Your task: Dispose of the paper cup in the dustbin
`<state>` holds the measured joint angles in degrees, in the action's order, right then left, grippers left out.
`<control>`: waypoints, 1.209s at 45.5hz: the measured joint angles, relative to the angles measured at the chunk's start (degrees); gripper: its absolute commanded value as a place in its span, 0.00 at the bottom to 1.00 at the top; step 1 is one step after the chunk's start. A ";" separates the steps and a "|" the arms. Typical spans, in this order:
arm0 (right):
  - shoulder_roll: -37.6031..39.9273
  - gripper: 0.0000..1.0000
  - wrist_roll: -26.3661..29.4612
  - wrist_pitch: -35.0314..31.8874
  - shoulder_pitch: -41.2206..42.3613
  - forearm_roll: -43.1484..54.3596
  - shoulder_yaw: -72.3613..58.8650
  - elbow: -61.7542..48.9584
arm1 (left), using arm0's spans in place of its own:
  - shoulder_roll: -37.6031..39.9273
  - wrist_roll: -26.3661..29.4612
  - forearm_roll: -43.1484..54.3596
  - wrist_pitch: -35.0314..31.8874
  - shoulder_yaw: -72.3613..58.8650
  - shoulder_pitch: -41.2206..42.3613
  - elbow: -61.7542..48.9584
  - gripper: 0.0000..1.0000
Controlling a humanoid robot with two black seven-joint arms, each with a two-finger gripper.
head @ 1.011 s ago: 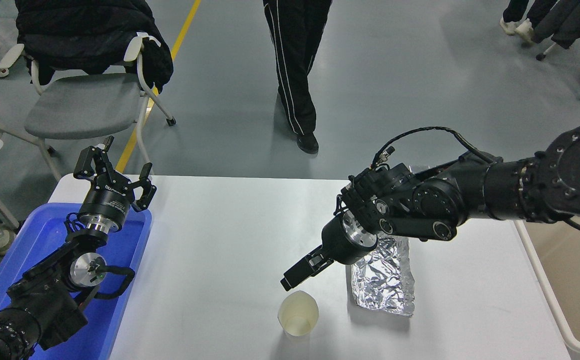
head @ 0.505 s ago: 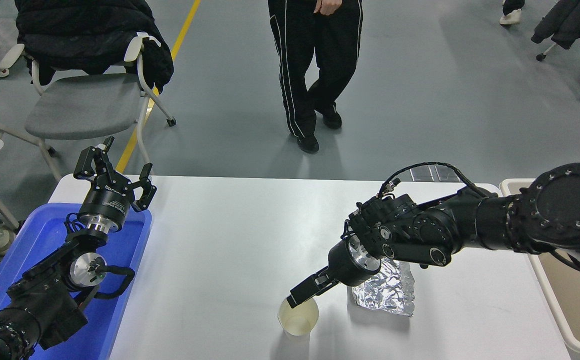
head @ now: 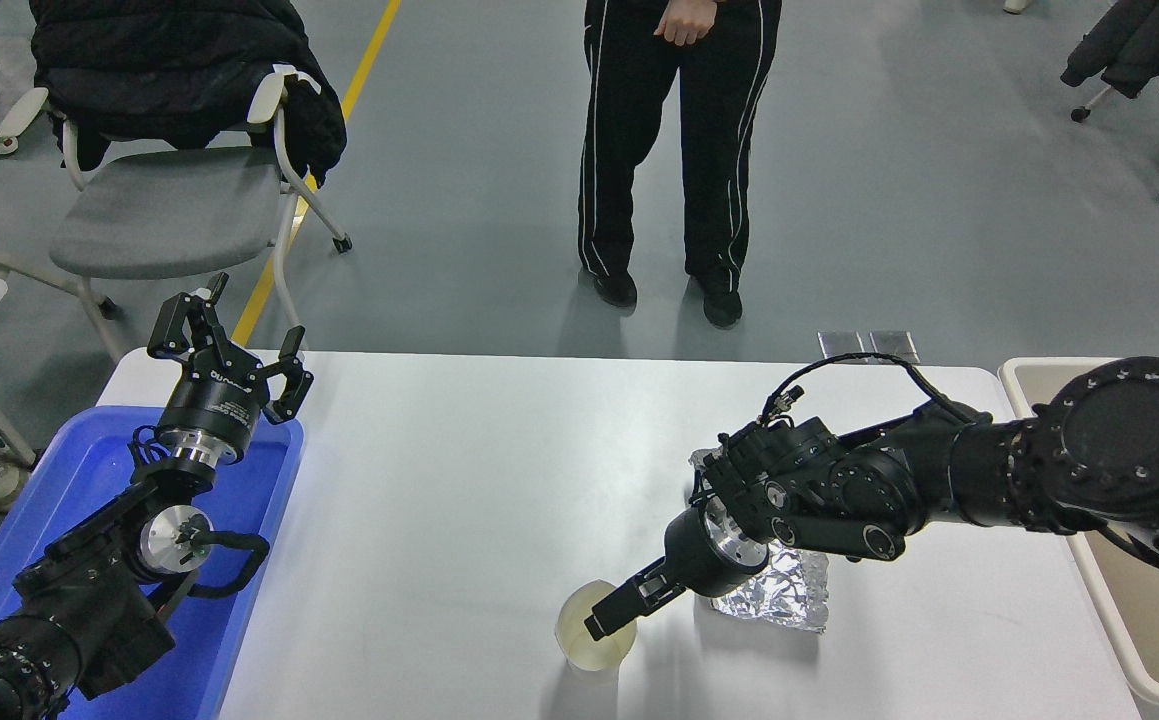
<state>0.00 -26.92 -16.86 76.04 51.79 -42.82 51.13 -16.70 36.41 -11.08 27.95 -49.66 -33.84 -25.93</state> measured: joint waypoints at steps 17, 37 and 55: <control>0.00 0.00 -1.00 0.63 0.30 3.63 -0.58 -0.87 | 0.00 0.01 0.00 0.00 0.00 0.00 0.00 1.00; 0.01 0.00 -2.30 0.74 1.60 4.30 0.08 -1.00 | 0.00 0.05 0.01 0.00 0.00 0.00 0.00 1.00; 7.95 0.00 -4.38 0.56 5.23 2.50 14.49 -0.89 | 0.00 0.05 0.01 0.00 0.00 0.00 0.00 1.00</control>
<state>7.96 -31.31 -16.29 81.27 54.29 -28.33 50.23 -16.70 36.46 -11.07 27.95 -49.66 -33.84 -25.93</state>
